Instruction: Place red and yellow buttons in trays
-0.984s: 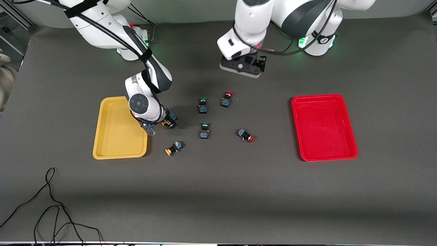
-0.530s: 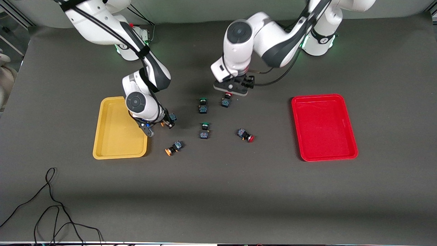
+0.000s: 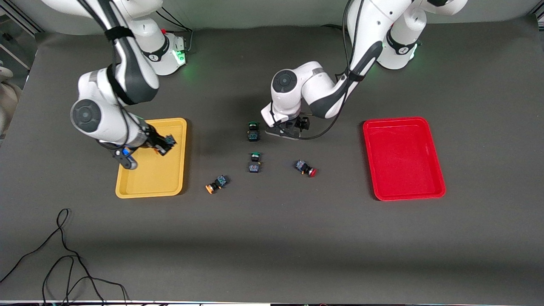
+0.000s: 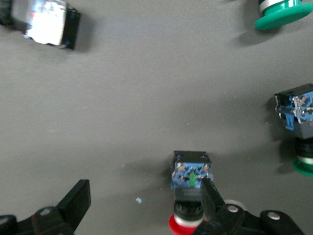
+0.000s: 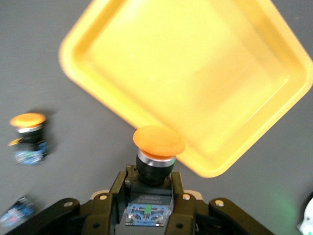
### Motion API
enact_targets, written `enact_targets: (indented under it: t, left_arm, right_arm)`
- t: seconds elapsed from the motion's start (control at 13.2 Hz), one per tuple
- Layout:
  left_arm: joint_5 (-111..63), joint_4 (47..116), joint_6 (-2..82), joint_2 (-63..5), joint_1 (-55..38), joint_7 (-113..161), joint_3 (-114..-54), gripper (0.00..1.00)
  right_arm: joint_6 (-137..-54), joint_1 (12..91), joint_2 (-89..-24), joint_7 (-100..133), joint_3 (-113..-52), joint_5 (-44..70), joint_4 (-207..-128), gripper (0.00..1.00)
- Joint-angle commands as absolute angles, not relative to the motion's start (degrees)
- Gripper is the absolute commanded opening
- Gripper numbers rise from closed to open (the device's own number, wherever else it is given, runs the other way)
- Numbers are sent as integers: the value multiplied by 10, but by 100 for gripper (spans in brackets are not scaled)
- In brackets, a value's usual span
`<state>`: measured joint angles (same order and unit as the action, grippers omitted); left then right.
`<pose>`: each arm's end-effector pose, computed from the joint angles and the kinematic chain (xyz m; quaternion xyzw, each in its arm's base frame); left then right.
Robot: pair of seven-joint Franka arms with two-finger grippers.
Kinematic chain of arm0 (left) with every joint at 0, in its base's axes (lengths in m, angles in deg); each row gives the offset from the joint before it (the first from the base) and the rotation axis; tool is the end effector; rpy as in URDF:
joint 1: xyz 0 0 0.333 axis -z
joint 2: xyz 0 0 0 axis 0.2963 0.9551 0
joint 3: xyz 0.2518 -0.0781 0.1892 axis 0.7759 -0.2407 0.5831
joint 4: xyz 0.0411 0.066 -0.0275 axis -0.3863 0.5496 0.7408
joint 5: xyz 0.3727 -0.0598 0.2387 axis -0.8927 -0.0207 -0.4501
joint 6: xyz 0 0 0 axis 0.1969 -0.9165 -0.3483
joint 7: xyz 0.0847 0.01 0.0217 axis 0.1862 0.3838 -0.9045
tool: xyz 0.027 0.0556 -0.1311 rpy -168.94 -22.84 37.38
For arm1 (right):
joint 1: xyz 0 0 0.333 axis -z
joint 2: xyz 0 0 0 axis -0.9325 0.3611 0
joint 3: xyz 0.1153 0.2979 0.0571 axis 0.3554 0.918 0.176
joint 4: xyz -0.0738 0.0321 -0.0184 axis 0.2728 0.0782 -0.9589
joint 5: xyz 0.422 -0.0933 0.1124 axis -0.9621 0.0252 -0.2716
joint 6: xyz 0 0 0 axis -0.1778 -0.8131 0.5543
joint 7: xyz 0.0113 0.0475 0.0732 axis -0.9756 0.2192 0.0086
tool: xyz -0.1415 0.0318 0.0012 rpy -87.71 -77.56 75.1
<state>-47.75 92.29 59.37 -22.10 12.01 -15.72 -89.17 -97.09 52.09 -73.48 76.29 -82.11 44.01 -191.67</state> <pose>0.4012 -0.5172 0.1380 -0.9911 0.1281 0.0355 0.0076 0.5497 0.1216 0.2700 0.9114 -0.3943 -0.1140 0.0291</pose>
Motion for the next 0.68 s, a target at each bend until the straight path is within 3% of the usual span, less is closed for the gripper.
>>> enact_targets:
  t: [0.0, 0.23, 0.45, 0.61]
  left_arm:
    - [-488, 914, 615, -199, 138, -180, -884, 100]
    - [-488, 913, 635, -185, 142, -208, -884, 100]
    - [-488, 913, 635, -184, 151, -213, -884, 100]
    - [-488, 912, 634, -184, 151, -214, -884, 100]
  right_arm:
    - [-1028, 512, -734, 735, -840, 441, -1987, 38]
    - [-1074, 512, -715, 675, -886, 441, -2026, 38]
    - [-1165, 512, -700, 669, -887, 441, -2083, 38]
    - [-1179, 512, -689, 667, -888, 441, -2084, 42]
